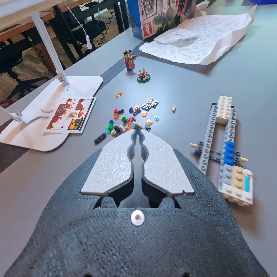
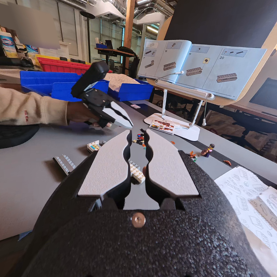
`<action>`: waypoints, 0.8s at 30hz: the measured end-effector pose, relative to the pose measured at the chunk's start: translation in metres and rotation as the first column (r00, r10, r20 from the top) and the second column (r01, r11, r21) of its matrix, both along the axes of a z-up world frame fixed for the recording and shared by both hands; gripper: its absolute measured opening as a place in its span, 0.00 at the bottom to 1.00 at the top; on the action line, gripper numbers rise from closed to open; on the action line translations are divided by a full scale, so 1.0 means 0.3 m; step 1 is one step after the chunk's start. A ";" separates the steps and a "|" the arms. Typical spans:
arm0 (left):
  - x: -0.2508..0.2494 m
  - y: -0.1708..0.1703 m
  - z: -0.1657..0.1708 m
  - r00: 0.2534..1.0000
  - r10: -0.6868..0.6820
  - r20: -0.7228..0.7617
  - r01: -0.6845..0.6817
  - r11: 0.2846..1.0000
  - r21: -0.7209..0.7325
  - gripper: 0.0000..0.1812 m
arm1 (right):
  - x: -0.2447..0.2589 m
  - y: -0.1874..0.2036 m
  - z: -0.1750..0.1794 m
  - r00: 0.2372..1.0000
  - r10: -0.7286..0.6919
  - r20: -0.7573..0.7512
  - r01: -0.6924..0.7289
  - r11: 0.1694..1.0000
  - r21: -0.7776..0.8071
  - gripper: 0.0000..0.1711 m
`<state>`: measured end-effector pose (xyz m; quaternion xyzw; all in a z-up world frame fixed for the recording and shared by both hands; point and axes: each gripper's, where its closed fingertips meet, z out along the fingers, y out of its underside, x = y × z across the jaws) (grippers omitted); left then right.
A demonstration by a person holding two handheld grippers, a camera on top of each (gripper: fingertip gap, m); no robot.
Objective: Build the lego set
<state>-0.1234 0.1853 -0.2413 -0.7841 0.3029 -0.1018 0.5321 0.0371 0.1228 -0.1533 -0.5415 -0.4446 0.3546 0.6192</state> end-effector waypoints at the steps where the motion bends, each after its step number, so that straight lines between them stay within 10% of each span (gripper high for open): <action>1: 0.008 0.020 -0.008 1.000 -0.022 -0.012 0.022 1.000 -0.011 0.02 | -0.002 -0.002 -0.002 1.000 0.005 0.004 -0.005 1.000 0.001 0.09; 24: -0.010 0.147 -0.058 0.990 -0.113 -0.087 0.109 0.993 -0.053 0.09 | -0.007 0.040 -0.064 0.999 0.019 0.029 -0.016 0.993 -0.115 0.06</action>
